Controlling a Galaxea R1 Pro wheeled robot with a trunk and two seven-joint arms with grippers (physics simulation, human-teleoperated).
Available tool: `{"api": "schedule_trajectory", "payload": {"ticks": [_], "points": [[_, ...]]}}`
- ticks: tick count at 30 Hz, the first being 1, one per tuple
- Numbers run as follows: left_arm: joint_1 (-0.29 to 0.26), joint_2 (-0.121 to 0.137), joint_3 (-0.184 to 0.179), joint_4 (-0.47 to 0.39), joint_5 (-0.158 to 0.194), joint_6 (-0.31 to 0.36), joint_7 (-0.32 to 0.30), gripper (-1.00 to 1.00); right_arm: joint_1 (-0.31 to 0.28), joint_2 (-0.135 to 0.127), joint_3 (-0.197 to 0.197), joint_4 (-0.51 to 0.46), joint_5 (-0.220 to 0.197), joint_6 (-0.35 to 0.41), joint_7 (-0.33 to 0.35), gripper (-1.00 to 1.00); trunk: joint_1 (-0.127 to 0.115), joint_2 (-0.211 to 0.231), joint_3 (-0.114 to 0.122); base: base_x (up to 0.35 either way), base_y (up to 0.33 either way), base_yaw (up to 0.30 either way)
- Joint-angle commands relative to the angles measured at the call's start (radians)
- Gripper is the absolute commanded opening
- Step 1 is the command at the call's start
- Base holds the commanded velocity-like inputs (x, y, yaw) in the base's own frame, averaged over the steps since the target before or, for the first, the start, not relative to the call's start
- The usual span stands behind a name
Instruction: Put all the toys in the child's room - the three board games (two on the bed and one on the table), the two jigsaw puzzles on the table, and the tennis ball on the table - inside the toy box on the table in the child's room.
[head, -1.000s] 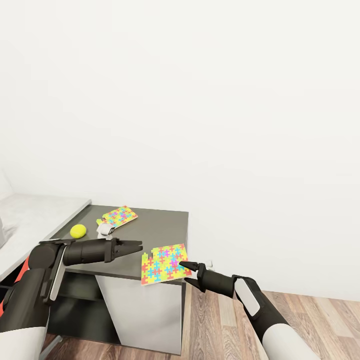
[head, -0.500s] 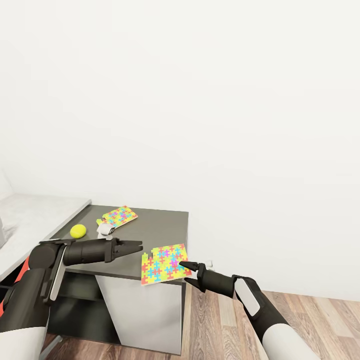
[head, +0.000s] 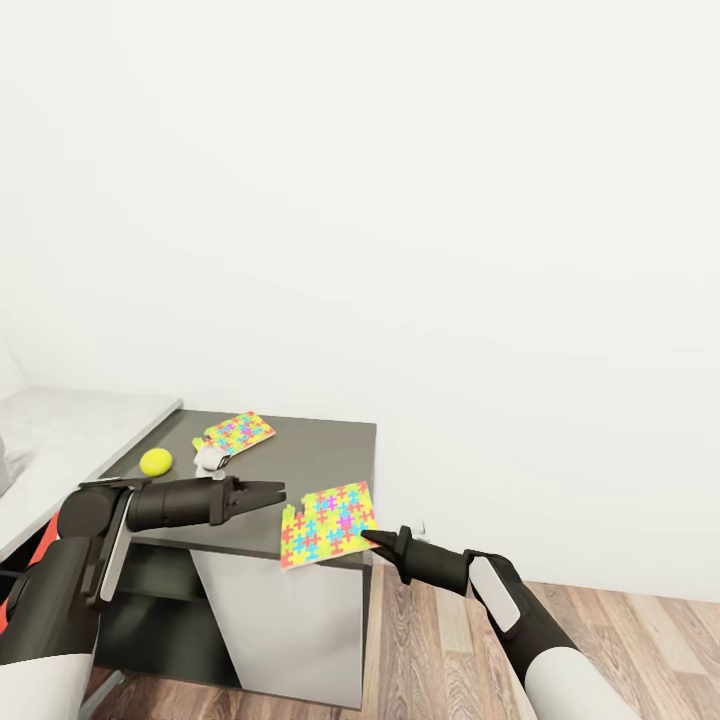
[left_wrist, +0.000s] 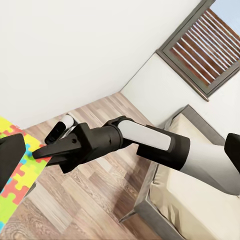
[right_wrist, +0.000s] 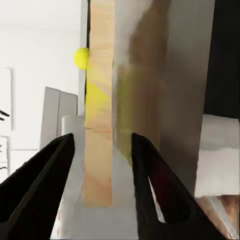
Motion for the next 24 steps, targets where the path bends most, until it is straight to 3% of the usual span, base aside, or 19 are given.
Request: {"api": "schedule_trajectory", "payload": {"ticks": [1,24], "points": [[-0.001,0.000,0.000,-0.001,-0.005,0.010,-0.006,1.00,-0.001,0.000,0.001,0.000,0.004,0.002,-0.001,-1.00,0.000,0.000,-0.001,-0.051,-0.061,0.000],[-0.001,0.003,0.004,0.000,-0.008,0.010,-0.006,1.00,-0.001,0.000,0.001,-0.001,0.004,0.001,0.001,-1.00,0.000,0.000,-0.001,-0.016,-0.029,0.000]]}}
